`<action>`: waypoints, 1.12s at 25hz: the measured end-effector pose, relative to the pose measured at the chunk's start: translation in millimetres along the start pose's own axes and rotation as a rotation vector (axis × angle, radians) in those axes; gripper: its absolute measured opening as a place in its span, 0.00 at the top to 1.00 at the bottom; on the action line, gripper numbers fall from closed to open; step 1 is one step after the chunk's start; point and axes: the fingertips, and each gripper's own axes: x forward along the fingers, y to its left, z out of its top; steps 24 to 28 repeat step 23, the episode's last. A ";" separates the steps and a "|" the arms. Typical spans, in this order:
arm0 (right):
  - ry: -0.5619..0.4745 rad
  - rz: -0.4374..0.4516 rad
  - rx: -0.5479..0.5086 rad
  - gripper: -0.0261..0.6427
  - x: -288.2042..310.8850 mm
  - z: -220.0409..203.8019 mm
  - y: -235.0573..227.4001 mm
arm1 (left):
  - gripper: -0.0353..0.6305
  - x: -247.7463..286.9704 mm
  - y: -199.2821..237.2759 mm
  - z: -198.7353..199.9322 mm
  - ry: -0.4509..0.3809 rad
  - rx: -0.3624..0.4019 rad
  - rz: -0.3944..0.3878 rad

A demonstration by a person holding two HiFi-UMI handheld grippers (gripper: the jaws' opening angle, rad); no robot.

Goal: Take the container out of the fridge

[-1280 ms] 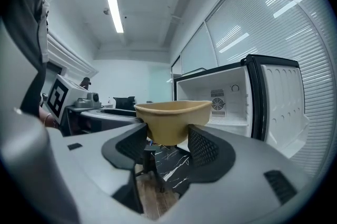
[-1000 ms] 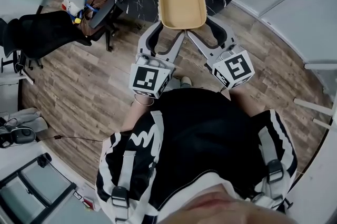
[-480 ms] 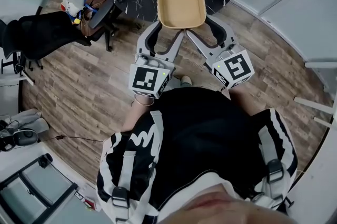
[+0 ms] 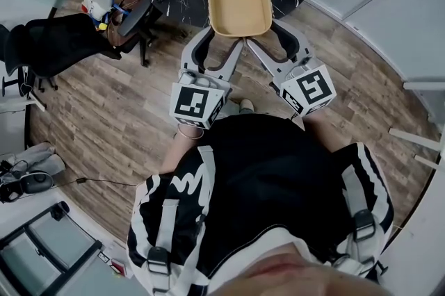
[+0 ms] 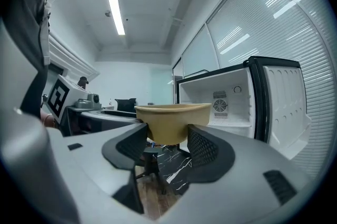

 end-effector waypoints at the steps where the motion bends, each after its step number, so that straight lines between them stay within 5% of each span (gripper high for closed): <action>1: 0.001 0.001 0.000 0.59 0.3 -0.7 0.2 | 0.58 -0.2 0.3 -0.3 0.001 -0.001 0.001; 28: -0.020 0.024 -0.001 0.59 4.0 2.3 4.4 | 0.58 -5.1 3.7 2.2 -0.007 0.001 0.032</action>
